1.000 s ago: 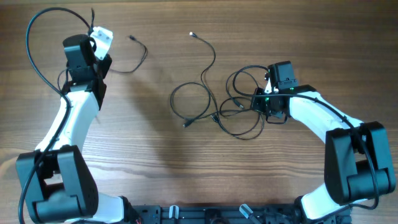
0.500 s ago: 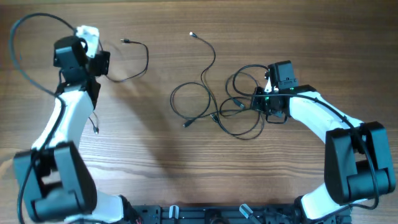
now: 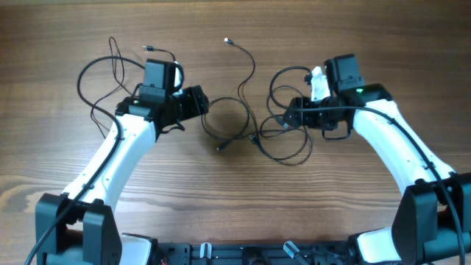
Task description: Untangle cables
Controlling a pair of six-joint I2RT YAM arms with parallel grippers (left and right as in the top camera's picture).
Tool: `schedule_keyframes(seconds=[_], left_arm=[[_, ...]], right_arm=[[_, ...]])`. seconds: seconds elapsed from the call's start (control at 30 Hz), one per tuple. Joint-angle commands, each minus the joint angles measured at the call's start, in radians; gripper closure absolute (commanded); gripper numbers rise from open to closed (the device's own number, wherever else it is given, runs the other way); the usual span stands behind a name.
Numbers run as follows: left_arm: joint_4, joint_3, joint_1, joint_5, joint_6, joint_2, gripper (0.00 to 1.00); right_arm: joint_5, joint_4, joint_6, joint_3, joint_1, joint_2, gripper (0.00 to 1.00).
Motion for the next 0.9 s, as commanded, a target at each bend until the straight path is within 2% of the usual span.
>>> schedule_keyframes(seconds=[0.0, 0.03, 0.07, 0.1, 0.17, 0.23, 0.27, 0.4, 0.43, 0.47, 0.53, 0.57, 0.63, 0.67, 0.73, 0.87], left_arm=[[-0.072, 0.0, -0.064, 0.021, -0.074, 0.06, 0.26], [-0.071, -0.001, -0.078, 0.043, -0.073, 0.076, 0.24], [-0.069, -0.001, -0.093, 0.061, -0.073, 0.091, 0.17], [-0.067, -0.001, -0.113, 0.071, -0.073, 0.105, 0.16], [-0.086, -0.001, -0.157, 0.072, -0.072, 0.12, 0.22], [-0.085, -0.001, -0.202, 0.069, -0.095, 0.138, 0.37], [-0.083, -0.002, -0.216, 0.063, -0.112, 0.148, 0.37], [-0.082, -0.006, -0.249, 0.035, -0.186, 0.204, 0.35], [-0.08, -0.006, -0.249, 0.035, -0.209, 0.225, 0.28], [-0.074, -0.006, -0.249, 0.034, -0.208, 0.234, 0.27], [-0.049, -0.006, -0.249, 0.034, -0.208, 0.239, 0.28], [-0.043, -0.006, -0.249, 0.035, -0.209, 0.239, 0.39], [-0.066, -0.006, -0.248, 0.021, -0.208, 0.239, 0.43], [-0.098, -0.006, -0.243, -0.051, -0.208, 0.239, 0.46], [-0.138, -0.006, -0.227, -0.159, -0.205, 0.239, 0.56], [-0.13, -0.006, -0.218, -0.168, -0.2, 0.239, 0.58]], right_arm=[[-0.03, 0.024, -0.098, -0.079, 0.058, 0.008, 0.28], [-0.026, 0.063, -0.103, -0.108, 0.072, 0.008, 0.26], [-0.026, 0.106, -0.102, -0.136, 0.081, 0.008, 0.26], [-0.026, 0.166, -0.103, -0.174, 0.092, 0.008, 0.26], [-0.026, 0.221, -0.101, -0.218, 0.098, 0.008, 0.31], [-0.026, 0.238, -0.102, -0.234, 0.098, 0.008, 0.4], [-0.026, 0.238, -0.101, -0.234, 0.098, 0.008, 0.42], [-0.025, 0.243, -0.095, -0.237, 0.098, 0.008, 0.42], [-0.025, 0.249, -0.095, -0.237, 0.098, 0.008, 0.42], [-0.025, 0.262, -0.091, -0.237, 0.098, 0.008, 0.41], [-0.026, 0.309, -0.026, -0.237, 0.098, 0.008, 0.41], [-0.026, 0.333, 0.035, -0.237, 0.098, 0.008, 0.41], [-0.026, 0.362, 0.097, -0.237, 0.098, 0.008, 0.37], [-0.026, 0.364, 0.105, -0.237, 0.098, 0.008, 0.36], [-0.026, 0.357, 0.238, -0.237, 0.098, 0.008, 0.36], [-0.026, 0.281, 0.481, -0.237, 0.098, 0.008, 0.37]])
